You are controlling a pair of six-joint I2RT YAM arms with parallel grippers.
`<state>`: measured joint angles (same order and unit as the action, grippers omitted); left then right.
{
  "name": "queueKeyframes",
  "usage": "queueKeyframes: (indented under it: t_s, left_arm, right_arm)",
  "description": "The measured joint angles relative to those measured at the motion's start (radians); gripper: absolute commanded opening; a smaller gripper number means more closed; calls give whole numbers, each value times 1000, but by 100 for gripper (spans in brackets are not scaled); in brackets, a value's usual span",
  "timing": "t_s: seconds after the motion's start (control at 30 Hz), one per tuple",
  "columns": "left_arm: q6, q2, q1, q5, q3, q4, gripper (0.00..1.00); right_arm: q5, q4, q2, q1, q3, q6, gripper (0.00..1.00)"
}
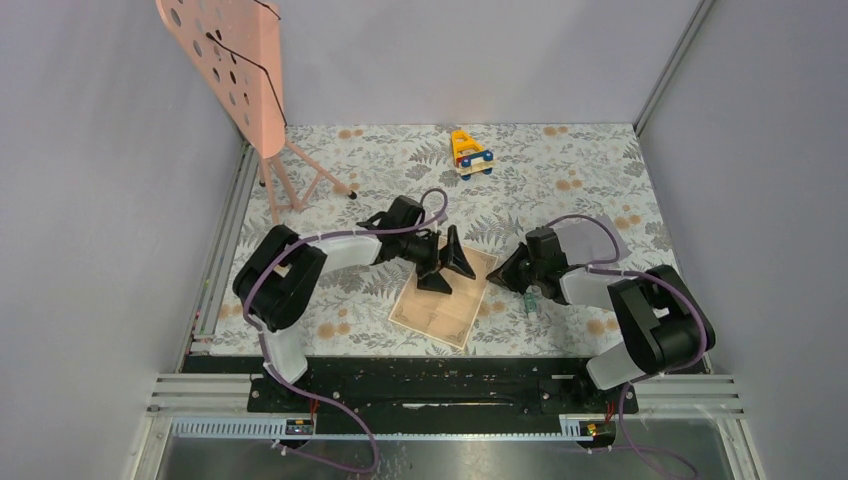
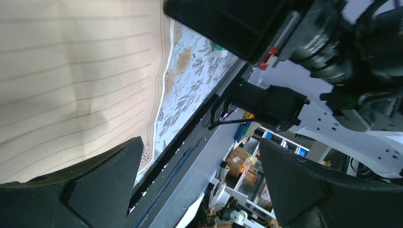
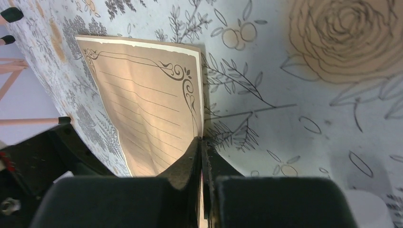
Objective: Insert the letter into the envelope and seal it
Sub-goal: Fold the letter at the center of the board.
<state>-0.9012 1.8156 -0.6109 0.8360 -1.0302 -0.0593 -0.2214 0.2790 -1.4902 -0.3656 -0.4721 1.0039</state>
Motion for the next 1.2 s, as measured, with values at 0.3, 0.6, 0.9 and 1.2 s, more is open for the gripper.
queueKeyframes:
  t_s: [0.3, 0.6, 0.9, 1.2]
  left_arm:
    - [-22, 167, -10, -12, -70, -32, 94]
    - [-14, 181, -5, -43, -116, -55, 94]
    - [113, 185, 24, -82, -182, -188, 94]
    - [196, 168, 44, -87, -209, -285, 95]
  right_arm:
    - [5, -3, -24, 0, -29, 0, 0]
    - [18, -98, 199, -5, 33, -109, 0]
    - [15, -139, 391, -40, 118, -172, 0]
    - [63, -240, 364, -74, 63, -232, 67]
